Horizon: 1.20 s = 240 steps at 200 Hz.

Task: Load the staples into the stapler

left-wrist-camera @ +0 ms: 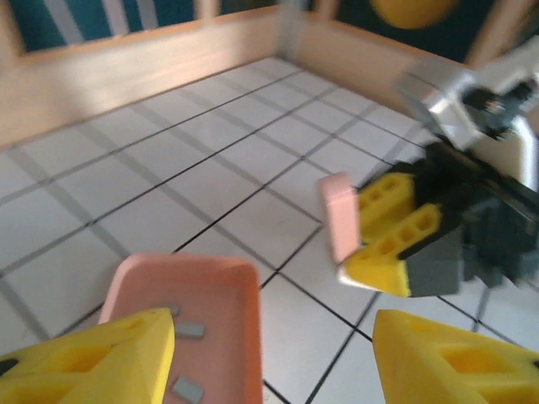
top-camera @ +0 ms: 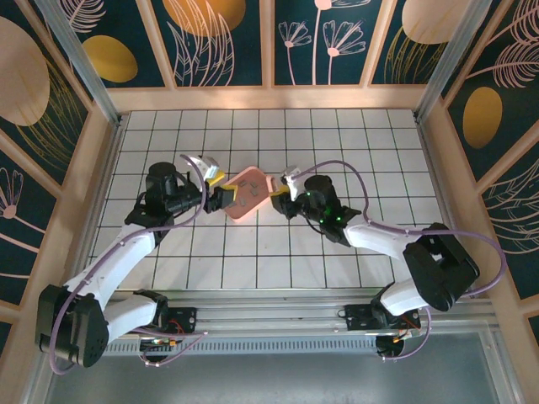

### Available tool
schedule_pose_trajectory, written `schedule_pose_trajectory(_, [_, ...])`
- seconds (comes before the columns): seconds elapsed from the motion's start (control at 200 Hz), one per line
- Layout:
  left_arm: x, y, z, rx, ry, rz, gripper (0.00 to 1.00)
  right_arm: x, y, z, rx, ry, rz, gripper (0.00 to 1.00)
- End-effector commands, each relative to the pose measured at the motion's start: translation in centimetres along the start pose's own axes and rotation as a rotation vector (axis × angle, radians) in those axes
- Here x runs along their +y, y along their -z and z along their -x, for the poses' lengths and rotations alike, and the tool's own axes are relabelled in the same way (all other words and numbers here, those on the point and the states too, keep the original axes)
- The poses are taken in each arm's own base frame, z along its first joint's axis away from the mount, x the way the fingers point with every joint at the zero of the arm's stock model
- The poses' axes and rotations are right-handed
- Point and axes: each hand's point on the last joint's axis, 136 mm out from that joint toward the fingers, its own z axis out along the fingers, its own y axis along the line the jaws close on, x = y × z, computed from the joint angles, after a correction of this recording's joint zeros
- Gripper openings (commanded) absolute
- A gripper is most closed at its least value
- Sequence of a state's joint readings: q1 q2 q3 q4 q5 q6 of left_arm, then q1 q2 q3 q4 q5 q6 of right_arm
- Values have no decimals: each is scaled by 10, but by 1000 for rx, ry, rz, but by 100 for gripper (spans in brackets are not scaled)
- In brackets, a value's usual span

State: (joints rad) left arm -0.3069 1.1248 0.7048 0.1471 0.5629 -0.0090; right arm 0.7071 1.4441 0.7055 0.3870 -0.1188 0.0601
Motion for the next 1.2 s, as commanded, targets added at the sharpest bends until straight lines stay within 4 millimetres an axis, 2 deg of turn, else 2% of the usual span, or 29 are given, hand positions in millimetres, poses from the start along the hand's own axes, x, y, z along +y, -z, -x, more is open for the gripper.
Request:
schedule_pose_trajectory(0.0, [60, 1, -5, -30, 312, 322, 65, -56, 1, -6, 74, -226, -319, 19])
schedule_pose_trajectory(0.085, [83, -1, -27, 35, 426, 443, 66, -80, -3, -18, 152, -301, -448, 19])
schedule_pose_trajectory(0.225, [92, -11, -48, 83, 525, 475, 66, -112, -12, -36, 248, -379, -585, 19])
schedule_pose_trajectory(0.355, [103, -13, -58, 110, 560, 535, 67, -131, -23, -40, 260, -416, -642, 19])
schedule_pose_trajectory(0.606, [125, -11, -77, 208, 596, 677, 68, -145, -43, -41, 265, -425, -669, 19])
schedule_pose_trajectory(0.861, [141, -15, -87, 262, 621, 714, 70, -163, -55, -47, 281, -418, -698, 20])
schedule_pose_trajectory(1.106, [161, -15, -93, 279, 669, 719, 70, -169, -65, -52, 309, -389, -715, 22])
schedule_pose_trajectory(1.166, [165, -13, -103, 309, 671, 731, 70, -170, -66, -55, 316, -395, -715, 24])
schedule_pose_trajectory(1.176, [167, -15, -94, 294, 664, 729, 70, -170, -66, -55, 318, -395, -714, 24])
schedule_pose_trajectory(1.196, [170, -15, -92, 292, 662, 733, 70, -170, -66, -55, 319, -396, -713, 26])
